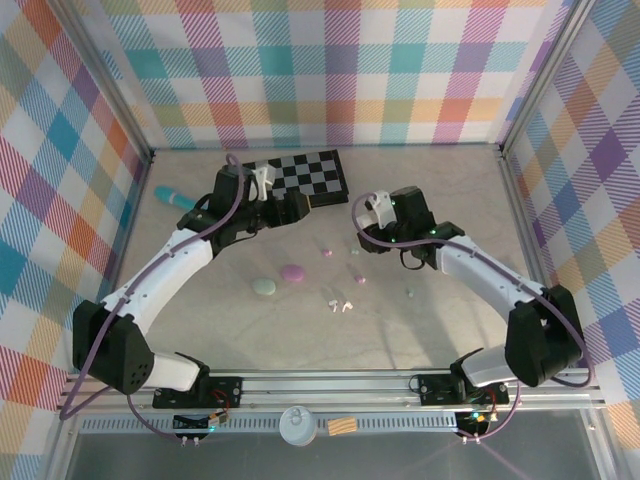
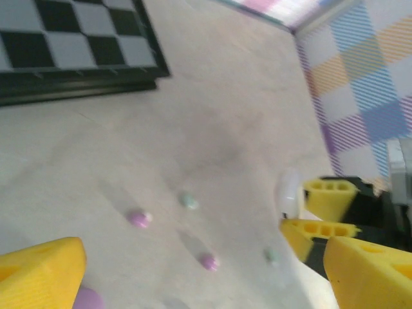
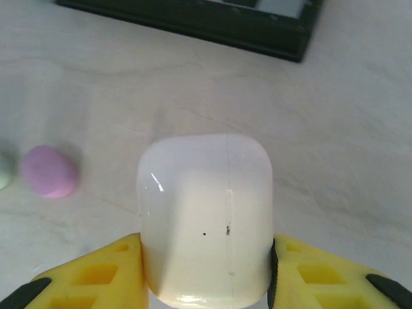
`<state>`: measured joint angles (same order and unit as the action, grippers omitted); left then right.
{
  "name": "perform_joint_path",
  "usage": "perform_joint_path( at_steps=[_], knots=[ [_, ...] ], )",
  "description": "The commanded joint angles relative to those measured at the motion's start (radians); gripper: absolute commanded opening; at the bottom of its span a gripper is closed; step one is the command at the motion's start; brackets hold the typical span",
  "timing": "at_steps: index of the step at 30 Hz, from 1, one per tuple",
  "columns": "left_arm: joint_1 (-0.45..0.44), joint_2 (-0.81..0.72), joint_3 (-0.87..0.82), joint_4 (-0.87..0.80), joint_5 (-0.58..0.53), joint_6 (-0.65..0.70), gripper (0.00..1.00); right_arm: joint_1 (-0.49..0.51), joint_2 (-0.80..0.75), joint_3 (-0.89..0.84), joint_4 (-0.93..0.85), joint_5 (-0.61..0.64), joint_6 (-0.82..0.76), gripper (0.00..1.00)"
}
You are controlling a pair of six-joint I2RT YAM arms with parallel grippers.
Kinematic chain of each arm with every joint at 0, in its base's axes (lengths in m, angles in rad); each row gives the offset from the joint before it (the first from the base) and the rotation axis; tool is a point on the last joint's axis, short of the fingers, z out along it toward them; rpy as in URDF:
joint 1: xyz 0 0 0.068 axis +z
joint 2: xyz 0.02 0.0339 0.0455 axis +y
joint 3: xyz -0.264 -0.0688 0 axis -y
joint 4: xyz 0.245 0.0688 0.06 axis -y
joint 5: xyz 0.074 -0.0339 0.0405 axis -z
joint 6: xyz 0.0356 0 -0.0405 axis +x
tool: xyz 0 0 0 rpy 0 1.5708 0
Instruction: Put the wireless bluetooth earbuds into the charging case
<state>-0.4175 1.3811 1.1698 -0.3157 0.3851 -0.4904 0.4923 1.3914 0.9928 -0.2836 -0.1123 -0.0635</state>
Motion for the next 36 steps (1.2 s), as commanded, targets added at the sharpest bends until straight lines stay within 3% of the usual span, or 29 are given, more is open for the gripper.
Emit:
perform_joint_path(
  at_steps=[1,7,16,25,30,36],
  knots=[
    [-0.027,0.032,0.004,0.01,0.2,-0.2,0.9,0.011,-0.037,0.023,0.021,-0.173,-0.108,0.43],
    [-0.112,0.124,0.042,0.13,0.255,-0.322,0.82,0.035,-0.056,0.04,0.005,-0.244,-0.136,0.44],
    [-0.159,0.192,0.031,0.304,0.313,-0.442,0.5,0.038,-0.094,0.019,0.027,-0.309,-0.119,0.44],
    [-0.17,0.218,0.028,0.344,0.333,-0.461,0.32,0.04,-0.099,0.01,0.032,-0.319,-0.119,0.44],
    [-0.172,0.213,0.025,0.363,0.355,-0.473,0.37,0.04,-0.096,0.009,0.036,-0.288,-0.114,0.44],
    [-0.172,0.201,-0.004,0.387,0.363,-0.487,0.37,0.04,-0.086,0.012,0.045,-0.261,-0.105,0.45]
  ],
)
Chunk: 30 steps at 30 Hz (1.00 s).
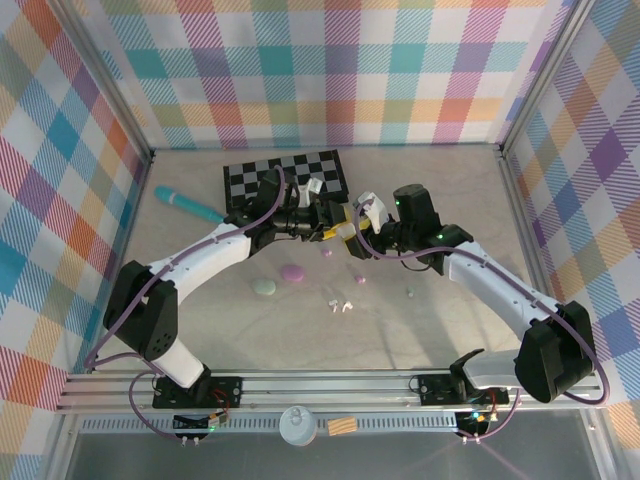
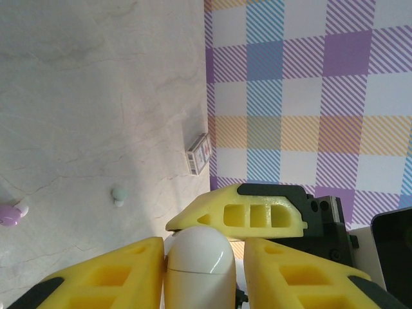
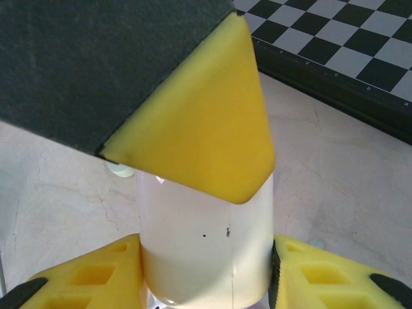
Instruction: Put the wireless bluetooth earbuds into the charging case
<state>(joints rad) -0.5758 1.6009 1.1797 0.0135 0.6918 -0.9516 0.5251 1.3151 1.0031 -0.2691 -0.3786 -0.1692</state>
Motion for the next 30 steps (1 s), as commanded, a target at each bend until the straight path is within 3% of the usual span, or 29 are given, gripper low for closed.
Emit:
perform_joint_path(
  at_steps=[1,10,15,17,21,24,28,30],
  knots=[
    [-0.013,-0.022,-0.017,0.061,0.059,-0.025,0.37,0.007,-0.009,0.002,0.033,0.007,0.002,0.45],
    [-0.013,-0.051,-0.041,0.068,0.081,-0.02,0.37,0.007,0.011,0.006,0.046,0.029,0.016,0.45],
    [-0.013,-0.053,-0.049,0.073,0.083,-0.013,0.21,0.007,0.001,0.005,0.047,0.027,0.022,0.46],
    [-0.012,-0.054,-0.049,0.08,0.079,-0.003,0.18,0.006,-0.003,0.006,0.039,0.029,0.023,0.52],
    [0.008,-0.07,-0.081,0.165,0.026,0.004,0.16,-0.006,-0.047,-0.015,0.058,-0.019,0.05,0.81],
    [0.04,-0.093,-0.123,0.294,-0.031,0.0,0.16,-0.083,-0.099,-0.067,0.178,-0.167,0.198,0.86],
    [0.054,-0.115,-0.171,0.505,-0.086,0.009,0.17,-0.219,-0.118,-0.158,0.503,-0.393,0.556,0.86],
    [0.054,-0.113,-0.183,0.623,-0.098,-0.001,0.17,-0.254,-0.103,-0.198,0.668,-0.439,0.727,0.85]
  ],
)
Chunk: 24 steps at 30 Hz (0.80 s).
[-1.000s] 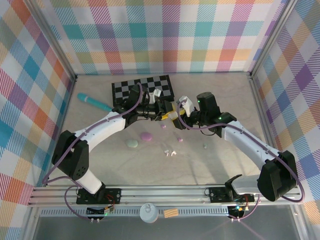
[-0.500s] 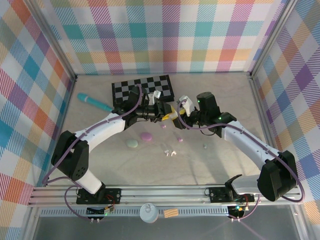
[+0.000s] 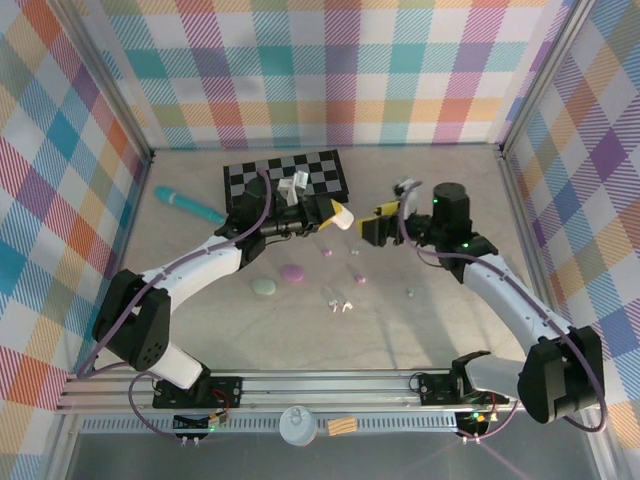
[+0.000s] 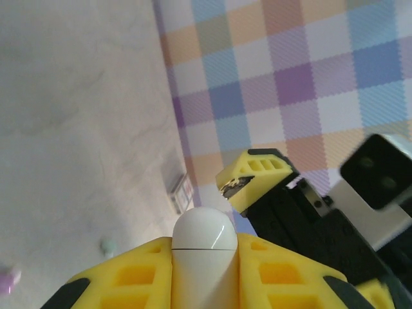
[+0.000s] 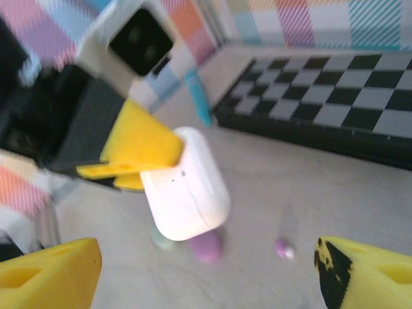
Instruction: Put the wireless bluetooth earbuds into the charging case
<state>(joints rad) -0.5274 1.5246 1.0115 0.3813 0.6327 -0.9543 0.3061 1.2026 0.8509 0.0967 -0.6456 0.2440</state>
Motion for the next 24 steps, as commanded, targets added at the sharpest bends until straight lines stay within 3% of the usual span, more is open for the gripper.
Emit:
perform_joint_path(
  at_steps=[1,5,10,13,19,24],
  knots=[
    [0.006,-0.034,-0.026,0.328,-0.051,-0.015,0.17,-0.045,0.021,-0.065,0.401,-0.187,0.399,0.84],
    [0.003,-0.012,-0.084,0.611,-0.108,-0.085,0.17,-0.055,0.107,-0.112,0.768,-0.22,0.706,0.81],
    [-0.007,0.045,-0.083,0.767,-0.077,-0.159,0.17,-0.054,0.246,-0.102,1.137,-0.217,1.01,0.75],
    [-0.015,0.08,-0.077,0.851,-0.059,-0.205,0.17,-0.041,0.28,-0.07,1.162,-0.218,1.033,0.72],
    [-0.037,0.09,-0.064,0.799,-0.046,-0.176,0.17,-0.006,0.292,-0.018,1.143,-0.227,1.02,0.62],
    [-0.039,0.088,-0.062,0.794,-0.04,-0.168,0.17,0.021,0.289,-0.003,1.113,-0.224,1.001,0.48]
  ],
)
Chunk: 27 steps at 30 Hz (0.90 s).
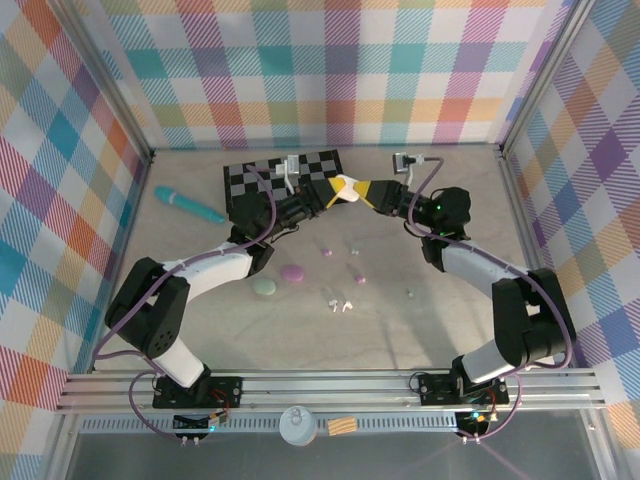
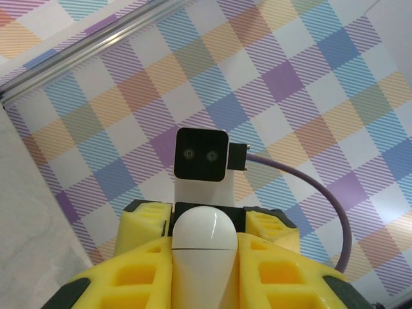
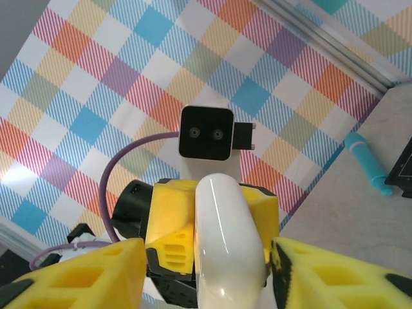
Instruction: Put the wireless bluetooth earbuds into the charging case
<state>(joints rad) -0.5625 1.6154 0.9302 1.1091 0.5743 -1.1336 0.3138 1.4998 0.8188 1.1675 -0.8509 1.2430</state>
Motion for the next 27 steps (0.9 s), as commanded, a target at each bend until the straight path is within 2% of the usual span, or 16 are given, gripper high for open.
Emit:
perform_joint_path(
  at_steps=[1,6,8,10,12,14,16,18,23,27],
  knots=[
    [-0.005,-0.003,0.02,0.066,0.017,0.011,0.17,0.017,-0.006,0.028,0.046,-0.02,0.003,0.44],
    [-0.005,-0.004,0.013,0.073,0.015,0.012,0.17,0.017,-0.016,0.018,0.043,-0.013,-0.002,0.29],
    [-0.004,-0.005,0.004,0.086,0.012,0.012,0.18,0.017,-0.028,0.014,0.026,-0.01,-0.018,0.27],
    [-0.004,-0.006,-0.003,0.092,0.013,0.016,0.23,0.018,-0.046,0.011,-0.009,-0.009,-0.056,0.24],
    [-0.003,-0.012,-0.015,0.103,0.004,0.03,0.39,0.017,-0.074,0.011,-0.082,-0.016,-0.127,0.23],
    [0.002,-0.047,-0.043,0.086,-0.011,0.078,0.63,0.017,-0.12,0.02,-0.221,-0.031,-0.248,0.22],
    [0.007,-0.089,-0.06,0.044,0.014,0.148,0.77,0.017,-0.172,0.044,-0.42,-0.034,-0.415,0.21],
    [0.009,-0.143,-0.079,-0.016,0.048,0.263,0.85,0.019,-0.216,0.078,-0.628,-0.039,-0.582,0.21],
    [-0.003,-0.25,-0.121,-0.247,0.141,0.638,0.85,0.036,-0.268,0.176,-0.973,-0.106,-0.898,0.19],
    [-0.02,-0.273,-0.136,-0.265,0.197,0.784,0.8,0.067,-0.273,0.243,-1.147,-0.132,-1.063,0.18]
  ],
)
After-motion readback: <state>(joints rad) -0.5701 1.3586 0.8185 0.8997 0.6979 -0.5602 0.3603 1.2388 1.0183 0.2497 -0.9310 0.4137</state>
